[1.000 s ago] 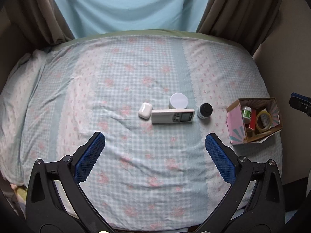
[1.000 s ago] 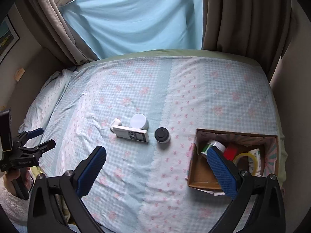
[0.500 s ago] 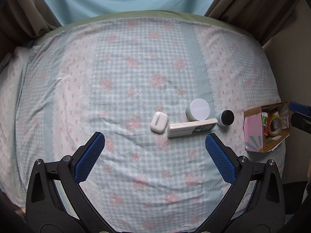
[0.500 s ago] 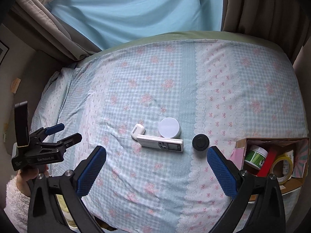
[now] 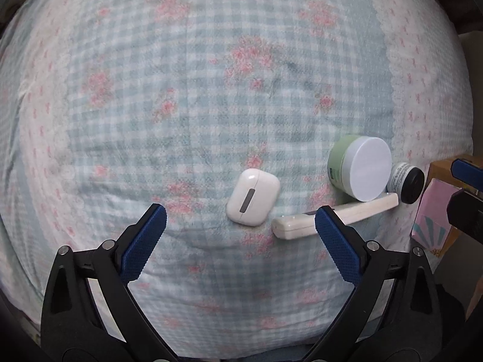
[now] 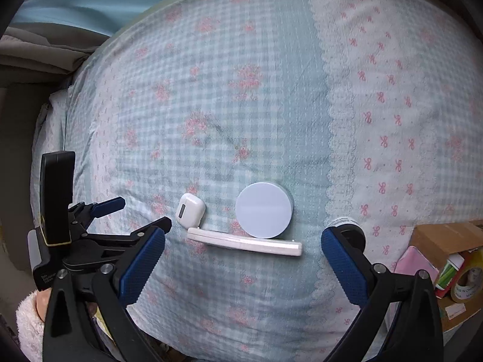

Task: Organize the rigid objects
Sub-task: 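Grasp the white earbud case with the left tool while the right tool grasps the white round jar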

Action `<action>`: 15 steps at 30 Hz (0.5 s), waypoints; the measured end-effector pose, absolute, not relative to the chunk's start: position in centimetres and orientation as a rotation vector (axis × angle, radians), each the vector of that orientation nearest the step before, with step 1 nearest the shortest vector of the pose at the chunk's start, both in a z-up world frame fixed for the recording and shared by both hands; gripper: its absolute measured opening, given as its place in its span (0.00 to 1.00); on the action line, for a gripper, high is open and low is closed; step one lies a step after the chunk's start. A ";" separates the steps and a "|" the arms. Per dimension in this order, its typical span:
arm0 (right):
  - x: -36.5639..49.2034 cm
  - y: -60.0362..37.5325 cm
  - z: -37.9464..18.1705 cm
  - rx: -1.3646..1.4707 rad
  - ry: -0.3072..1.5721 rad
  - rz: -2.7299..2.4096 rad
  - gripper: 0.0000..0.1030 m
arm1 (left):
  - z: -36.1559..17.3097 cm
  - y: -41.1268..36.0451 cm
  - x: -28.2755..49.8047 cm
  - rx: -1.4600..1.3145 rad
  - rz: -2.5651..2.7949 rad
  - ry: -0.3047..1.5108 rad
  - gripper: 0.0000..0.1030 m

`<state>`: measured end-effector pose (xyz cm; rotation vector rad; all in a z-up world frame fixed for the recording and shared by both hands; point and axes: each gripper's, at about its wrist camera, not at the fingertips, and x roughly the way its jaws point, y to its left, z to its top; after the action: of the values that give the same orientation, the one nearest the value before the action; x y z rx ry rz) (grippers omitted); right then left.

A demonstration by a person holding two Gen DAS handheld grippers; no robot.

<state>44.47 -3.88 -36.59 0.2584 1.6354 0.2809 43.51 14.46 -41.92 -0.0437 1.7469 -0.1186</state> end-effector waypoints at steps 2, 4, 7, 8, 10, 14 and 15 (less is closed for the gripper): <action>45.3 -3.5 -38.6 0.275 1.676 0.275 1.00 | -43.8 14.2 43.9 -0.044 -0.101 1.789 0.94; 45.8 -3.2 -40.2 0.282 1.708 0.267 1.00 | -45.2 14.0 44.1 -0.044 -0.090 1.814 0.86; 46.2 -2.7 -42.0 0.287 1.741 0.261 1.00 | -46.5 13.8 43.8 -0.058 -0.086 1.834 0.84; 46.3 -2.6 -42.6 0.285 1.753 0.252 1.00 | -46.8 13.6 43.7 -0.057 -0.082 1.835 0.84; 46.1 -2.5 -43.7 0.299 1.776 0.240 1.00 | -47.4 13.3 43.2 -0.053 -0.082 1.839 0.83; 45.8 -2.2 -45.9 0.306 1.815 0.210 1.00 | -48.6 12.7 42.2 -0.052 -0.076 1.849 0.82; 45.7 -2.0 -46.3 0.292 1.821 0.202 1.00 | -48.9 12.7 42.0 -0.053 -0.073 1.853 0.74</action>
<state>45.67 -2.03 -46.28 0.2922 1.8210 0.2015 42.00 12.74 -48.89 -0.0534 1.8530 -0.0735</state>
